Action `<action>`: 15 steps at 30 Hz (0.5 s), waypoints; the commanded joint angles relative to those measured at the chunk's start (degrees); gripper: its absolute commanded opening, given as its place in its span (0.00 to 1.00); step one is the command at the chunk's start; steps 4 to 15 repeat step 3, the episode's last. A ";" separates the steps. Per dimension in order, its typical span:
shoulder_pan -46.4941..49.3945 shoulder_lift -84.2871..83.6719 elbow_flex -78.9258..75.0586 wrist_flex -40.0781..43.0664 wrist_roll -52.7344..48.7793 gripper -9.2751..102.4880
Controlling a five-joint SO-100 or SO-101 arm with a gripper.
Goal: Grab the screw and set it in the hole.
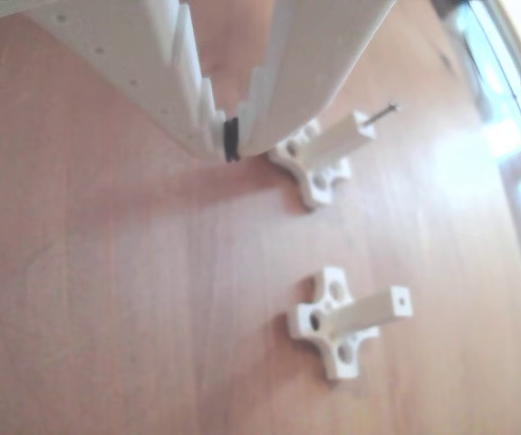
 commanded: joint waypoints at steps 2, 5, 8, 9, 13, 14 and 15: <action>0.00 0.97 -0.53 3.69 0.18 0.04; 0.00 0.97 -0.53 3.69 0.18 0.04; 0.00 0.97 -0.53 3.69 0.18 0.04; 0.00 0.97 -0.53 3.69 0.18 0.04; 0.00 0.97 -0.53 3.69 0.18 0.04; 0.00 0.97 -0.53 3.69 0.18 0.04; 0.00 0.97 -0.53 3.69 0.18 0.04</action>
